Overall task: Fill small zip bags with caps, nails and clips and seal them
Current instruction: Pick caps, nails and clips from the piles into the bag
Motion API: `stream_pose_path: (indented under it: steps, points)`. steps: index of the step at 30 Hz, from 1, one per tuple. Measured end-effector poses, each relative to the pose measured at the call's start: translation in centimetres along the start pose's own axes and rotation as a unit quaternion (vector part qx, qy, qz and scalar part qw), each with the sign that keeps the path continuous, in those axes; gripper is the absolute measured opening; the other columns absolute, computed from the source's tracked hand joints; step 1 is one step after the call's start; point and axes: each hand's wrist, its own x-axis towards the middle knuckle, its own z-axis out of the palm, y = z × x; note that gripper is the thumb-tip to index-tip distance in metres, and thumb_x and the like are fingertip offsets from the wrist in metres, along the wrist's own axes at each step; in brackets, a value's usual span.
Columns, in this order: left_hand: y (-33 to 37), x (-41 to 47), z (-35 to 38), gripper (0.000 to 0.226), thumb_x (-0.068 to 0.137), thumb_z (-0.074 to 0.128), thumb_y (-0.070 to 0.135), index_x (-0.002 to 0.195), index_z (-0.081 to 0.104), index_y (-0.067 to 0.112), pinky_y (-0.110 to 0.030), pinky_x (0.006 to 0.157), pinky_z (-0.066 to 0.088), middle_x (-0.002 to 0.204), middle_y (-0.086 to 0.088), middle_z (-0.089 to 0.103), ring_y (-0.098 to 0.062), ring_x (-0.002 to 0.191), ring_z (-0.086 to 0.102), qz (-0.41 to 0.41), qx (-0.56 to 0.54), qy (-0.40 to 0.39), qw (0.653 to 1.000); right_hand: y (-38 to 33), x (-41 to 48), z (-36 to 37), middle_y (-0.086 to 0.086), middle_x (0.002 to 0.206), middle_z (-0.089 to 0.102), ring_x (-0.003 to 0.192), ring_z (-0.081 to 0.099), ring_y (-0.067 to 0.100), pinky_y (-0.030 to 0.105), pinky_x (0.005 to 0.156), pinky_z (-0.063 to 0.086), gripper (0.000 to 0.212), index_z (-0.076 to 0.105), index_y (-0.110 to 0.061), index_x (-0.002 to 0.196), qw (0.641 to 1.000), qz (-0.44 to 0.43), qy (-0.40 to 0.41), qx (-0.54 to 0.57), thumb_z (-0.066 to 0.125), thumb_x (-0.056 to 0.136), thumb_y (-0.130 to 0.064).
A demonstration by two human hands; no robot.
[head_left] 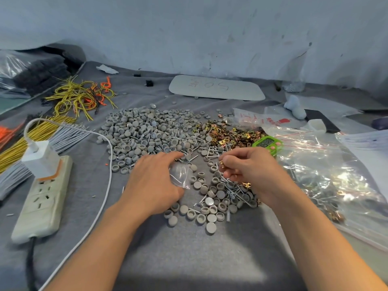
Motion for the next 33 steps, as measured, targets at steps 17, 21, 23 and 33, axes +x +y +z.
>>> stream_pose_path:
  steps: [17,21,23,33]
  points:
    - [0.1,0.3,0.8,0.064,0.074,0.076,0.044,0.135,0.059,0.039,-0.031,0.095,0.041,0.112,0.017,0.053,-0.012,0.11,0.048,0.003,-0.048,0.016,0.999,-0.4,-0.6,3.1,0.012,0.073,0.077,0.064,0.072,0.015,0.025,0.064,0.06,0.028,0.082,-0.018,0.078,0.998,-0.039,-0.039,-0.041,0.073,0.083,0.008]
    - [0.5,0.2,0.8,0.06,0.068,0.079,0.041,0.126,0.063,0.039,-0.029,0.092,0.043,0.114,0.021,0.057,-0.009,0.109,0.054,-0.005,-0.126,0.037,0.991,-0.6,-0.8,4.1,0.008,0.069,0.076,0.057,0.066,0.013,0.027,0.06,0.054,0.024,0.081,-0.021,0.076,0.995,-0.06,-0.028,-0.072,0.076,0.077,0.003]
    - [0.9,0.0,0.8,0.063,0.066,0.074,0.043,0.128,0.062,0.039,-0.033,0.095,0.045,0.114,0.021,0.059,-0.012,0.111,0.054,-0.003,-0.136,0.032,0.99,-0.7,-0.8,4.5,0.006,0.067,0.075,0.055,0.066,0.013,0.028,0.058,0.054,0.021,0.081,-0.021,0.077,0.993,-0.075,-0.011,-0.091,0.076,0.077,-0.001]
    - [1.4,-0.4,0.4,0.065,0.069,0.065,0.046,0.133,0.055,0.043,-0.038,0.089,0.051,0.111,0.021,0.064,-0.015,0.107,0.057,0.004,-0.146,0.025,0.989,-0.8,-0.9,5.8,-0.003,0.065,0.074,0.045,0.054,0.002,0.024,0.05,0.045,0.016,0.079,-0.017,0.08,0.988,-0.078,-0.008,-0.134,0.072,0.087,-0.004]
